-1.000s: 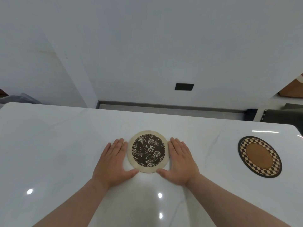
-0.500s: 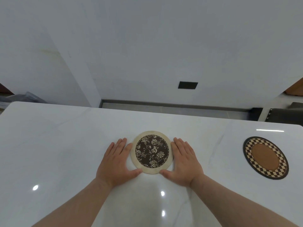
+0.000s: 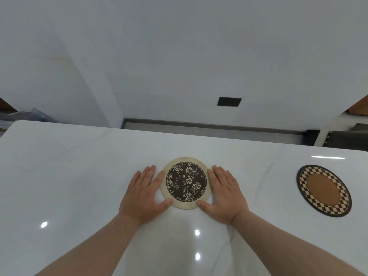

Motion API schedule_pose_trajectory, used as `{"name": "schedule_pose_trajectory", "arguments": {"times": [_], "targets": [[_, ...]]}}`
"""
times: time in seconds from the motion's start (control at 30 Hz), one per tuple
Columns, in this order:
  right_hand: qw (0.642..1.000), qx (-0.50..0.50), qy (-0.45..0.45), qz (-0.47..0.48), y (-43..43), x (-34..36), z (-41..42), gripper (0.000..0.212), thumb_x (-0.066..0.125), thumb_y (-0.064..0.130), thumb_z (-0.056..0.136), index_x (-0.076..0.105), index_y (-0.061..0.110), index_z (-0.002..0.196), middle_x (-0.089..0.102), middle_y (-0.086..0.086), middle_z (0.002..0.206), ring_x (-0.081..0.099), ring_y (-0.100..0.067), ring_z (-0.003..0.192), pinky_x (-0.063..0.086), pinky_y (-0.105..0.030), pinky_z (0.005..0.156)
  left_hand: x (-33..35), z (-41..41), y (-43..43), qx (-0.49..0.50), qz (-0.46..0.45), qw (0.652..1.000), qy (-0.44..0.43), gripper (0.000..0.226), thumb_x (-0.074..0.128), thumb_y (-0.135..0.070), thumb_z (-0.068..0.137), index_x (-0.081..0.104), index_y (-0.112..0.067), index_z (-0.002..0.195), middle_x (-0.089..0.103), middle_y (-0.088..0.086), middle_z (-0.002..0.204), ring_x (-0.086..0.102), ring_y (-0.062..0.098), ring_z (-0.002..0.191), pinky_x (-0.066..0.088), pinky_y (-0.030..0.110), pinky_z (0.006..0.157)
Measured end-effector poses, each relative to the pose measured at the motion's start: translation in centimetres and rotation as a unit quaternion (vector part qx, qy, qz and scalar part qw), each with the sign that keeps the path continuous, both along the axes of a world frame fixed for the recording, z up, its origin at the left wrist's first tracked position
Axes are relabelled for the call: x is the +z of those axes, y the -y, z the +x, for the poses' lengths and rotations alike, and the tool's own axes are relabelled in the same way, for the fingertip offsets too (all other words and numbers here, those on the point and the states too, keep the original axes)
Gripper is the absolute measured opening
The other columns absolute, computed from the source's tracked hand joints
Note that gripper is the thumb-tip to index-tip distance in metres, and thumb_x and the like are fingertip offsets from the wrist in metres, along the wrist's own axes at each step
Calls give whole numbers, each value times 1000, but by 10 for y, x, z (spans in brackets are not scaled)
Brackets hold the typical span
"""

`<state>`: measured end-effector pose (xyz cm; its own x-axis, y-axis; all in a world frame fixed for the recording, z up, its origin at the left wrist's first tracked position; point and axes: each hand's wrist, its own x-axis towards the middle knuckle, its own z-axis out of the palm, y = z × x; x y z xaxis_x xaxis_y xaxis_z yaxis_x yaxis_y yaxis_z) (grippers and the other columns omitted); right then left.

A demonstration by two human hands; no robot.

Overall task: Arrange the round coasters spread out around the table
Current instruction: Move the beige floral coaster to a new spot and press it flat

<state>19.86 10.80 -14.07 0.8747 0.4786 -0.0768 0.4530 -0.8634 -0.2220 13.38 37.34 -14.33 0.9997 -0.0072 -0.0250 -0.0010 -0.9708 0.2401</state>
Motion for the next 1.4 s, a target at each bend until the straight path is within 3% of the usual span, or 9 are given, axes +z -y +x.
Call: {"name": "schedule_pose_trajectory", "arguments": {"times": [0.33,0.7,0.77,0.9,1.0,1.13,1.4], "targets": [[1000,-6,-3,-13,0,-3,2,103,39,81,73,15,20,152,14,-4,162,3,-19,148,-8,-34,119,-9,2,-1,4,0,1000,20,90,42,-78,73,31,-27,147,28,6,157,19,20,146,4,37,119],[997,-14,-63,-44,-9,9,4,103,37,77,75,5,18,153,6,-8,163,-1,-22,149,-6,-36,119,-10,4,-5,-5,-7,1000,-4,93,35,-81,74,26,-27,149,19,4,160,9,17,148,0,38,120],[993,-33,-106,-46,-12,20,5,100,44,70,78,8,16,153,7,-9,163,2,-23,149,0,-36,119,-8,4,-6,-6,-19,1000,-19,92,34,-81,74,25,-27,149,16,3,161,6,16,148,-2,37,120],[982,-63,-175,-39,-13,42,0,72,54,43,88,27,13,147,21,-10,159,17,-27,147,17,-39,119,-1,6,-14,-25,-78,995,-51,78,39,-67,84,26,-25,149,11,2,162,0,14,148,-6,34,119],[976,-87,-200,-16,-12,54,-8,56,55,37,89,40,16,139,43,-6,143,38,-28,135,33,-41,111,13,10,-24,-42,-116,989,-81,65,51,-54,88,38,-22,143,22,4,159,11,15,147,5,32,119],[978,-94,-187,10,-11,71,-20,59,55,31,90,36,20,145,45,-5,145,40,-24,134,33,-37,110,41,8,-34,4,-191,977,-98,53,57,-50,87,52,-20,131,49,-5,141,43,13,129,33,29,104],[977,-116,-160,83,-18,108,-43,53,56,30,91,42,23,142,47,-1,143,40,-18,132,30,-27,104,89,-31,-37,43,-231,970,-66,43,58,-46,88,55,-27,126,51,-12,135,47,10,122,38,28,98]]}}
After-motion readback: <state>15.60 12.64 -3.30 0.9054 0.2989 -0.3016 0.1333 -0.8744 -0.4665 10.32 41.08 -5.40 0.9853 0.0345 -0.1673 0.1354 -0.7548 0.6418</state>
